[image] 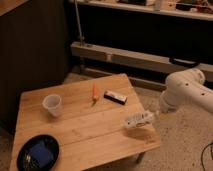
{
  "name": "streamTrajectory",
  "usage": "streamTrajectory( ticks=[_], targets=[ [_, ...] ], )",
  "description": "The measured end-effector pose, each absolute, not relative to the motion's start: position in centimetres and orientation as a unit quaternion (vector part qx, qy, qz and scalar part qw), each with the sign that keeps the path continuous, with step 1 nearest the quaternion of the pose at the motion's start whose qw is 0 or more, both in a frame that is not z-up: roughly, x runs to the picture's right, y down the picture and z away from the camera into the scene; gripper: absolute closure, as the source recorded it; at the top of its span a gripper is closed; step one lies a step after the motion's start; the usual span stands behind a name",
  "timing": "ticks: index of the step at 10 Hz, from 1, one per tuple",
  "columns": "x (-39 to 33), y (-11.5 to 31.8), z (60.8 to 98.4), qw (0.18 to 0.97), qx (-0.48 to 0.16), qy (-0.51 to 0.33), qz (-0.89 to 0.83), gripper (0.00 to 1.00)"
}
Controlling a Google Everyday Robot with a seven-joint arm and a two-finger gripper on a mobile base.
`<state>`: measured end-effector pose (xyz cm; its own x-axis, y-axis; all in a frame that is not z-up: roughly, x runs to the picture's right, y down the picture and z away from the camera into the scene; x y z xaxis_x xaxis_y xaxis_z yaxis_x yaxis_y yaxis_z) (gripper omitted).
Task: Stand the bottle upright
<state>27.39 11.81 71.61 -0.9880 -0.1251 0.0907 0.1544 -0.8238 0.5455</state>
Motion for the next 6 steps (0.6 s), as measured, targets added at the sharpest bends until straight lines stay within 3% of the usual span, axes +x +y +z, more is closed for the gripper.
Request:
streamTrajectory(
  ticks=[6],
  targets=[
    [25.1,9.8,71.1,0.050,-0.071,-0.228,-0.970,0.70]
  ],
)
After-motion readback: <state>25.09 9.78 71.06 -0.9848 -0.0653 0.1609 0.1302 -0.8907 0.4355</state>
